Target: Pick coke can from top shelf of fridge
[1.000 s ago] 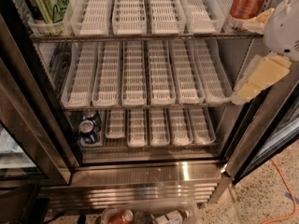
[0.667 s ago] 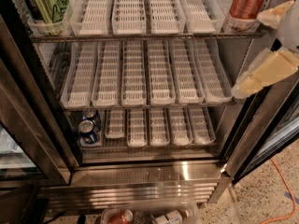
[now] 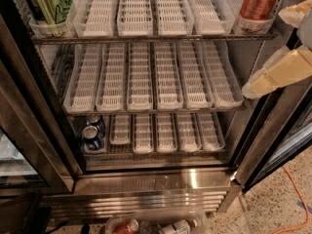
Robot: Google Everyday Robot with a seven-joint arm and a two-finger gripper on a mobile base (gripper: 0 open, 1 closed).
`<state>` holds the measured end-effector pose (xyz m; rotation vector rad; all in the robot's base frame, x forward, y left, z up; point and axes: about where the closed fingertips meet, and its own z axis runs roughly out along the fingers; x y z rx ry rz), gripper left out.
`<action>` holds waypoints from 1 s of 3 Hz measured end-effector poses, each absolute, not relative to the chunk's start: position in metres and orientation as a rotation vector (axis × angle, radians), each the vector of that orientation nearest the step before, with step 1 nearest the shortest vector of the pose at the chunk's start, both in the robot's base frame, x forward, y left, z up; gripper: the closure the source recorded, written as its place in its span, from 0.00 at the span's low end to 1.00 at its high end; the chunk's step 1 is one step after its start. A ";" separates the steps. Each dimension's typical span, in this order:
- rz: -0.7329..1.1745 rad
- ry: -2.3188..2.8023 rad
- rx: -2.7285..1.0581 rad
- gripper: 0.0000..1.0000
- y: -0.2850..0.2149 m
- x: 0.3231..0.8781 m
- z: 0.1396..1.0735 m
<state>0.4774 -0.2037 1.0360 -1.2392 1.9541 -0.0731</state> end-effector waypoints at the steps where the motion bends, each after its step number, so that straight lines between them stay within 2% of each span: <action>1: -0.030 1.918 -1.173 0.00 -0.199 0.480 1.034; 3: 0.022 1.837 -0.845 0.00 -0.197 0.501 1.046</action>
Offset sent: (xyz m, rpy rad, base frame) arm 0.0257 0.0032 0.0088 0.3347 -0.2246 -0.1758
